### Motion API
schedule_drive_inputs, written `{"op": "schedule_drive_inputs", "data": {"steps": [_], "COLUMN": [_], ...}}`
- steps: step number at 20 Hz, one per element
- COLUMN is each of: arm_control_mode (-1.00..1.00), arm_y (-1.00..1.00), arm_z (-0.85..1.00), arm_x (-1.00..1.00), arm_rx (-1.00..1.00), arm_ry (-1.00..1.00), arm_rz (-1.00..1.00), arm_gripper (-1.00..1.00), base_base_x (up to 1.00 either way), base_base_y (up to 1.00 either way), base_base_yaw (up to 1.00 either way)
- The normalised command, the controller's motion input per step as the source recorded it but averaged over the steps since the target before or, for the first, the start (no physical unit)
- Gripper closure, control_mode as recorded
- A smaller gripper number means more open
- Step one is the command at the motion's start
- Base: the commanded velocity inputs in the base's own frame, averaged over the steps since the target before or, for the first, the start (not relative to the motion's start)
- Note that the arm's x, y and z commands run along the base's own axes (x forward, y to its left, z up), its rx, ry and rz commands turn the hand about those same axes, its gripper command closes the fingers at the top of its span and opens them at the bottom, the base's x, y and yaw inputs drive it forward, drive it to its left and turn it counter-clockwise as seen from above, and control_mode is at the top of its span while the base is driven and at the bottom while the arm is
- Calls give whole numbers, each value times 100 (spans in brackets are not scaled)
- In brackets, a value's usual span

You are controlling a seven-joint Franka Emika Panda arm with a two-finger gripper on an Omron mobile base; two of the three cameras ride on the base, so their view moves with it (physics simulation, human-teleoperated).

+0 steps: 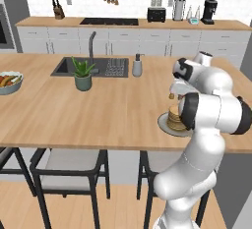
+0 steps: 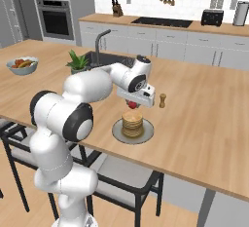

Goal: Take the strawberry from the fridge and place it on top of the pancake, located on the dining counter.

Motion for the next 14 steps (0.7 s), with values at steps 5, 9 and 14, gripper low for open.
{"op": "schedule_drive_inputs", "data": {"steps": [5, 9, 14], "arm_control_mode": [-100, -100, -100], "arm_y": [0, 1, 1], "arm_z": [-28, -32, -16], "arm_x": [0, 5, 2], "arm_rx": [0, -1, -1], "arm_ry": [0, 0, 0], "arm_rz": [0, 0, 0], "arm_gripper": [100, 100, 100], "base_base_x": [0, 0, 0], "base_base_y": [0, 0, 0], "base_base_yaw": [0, 0, 0]}}
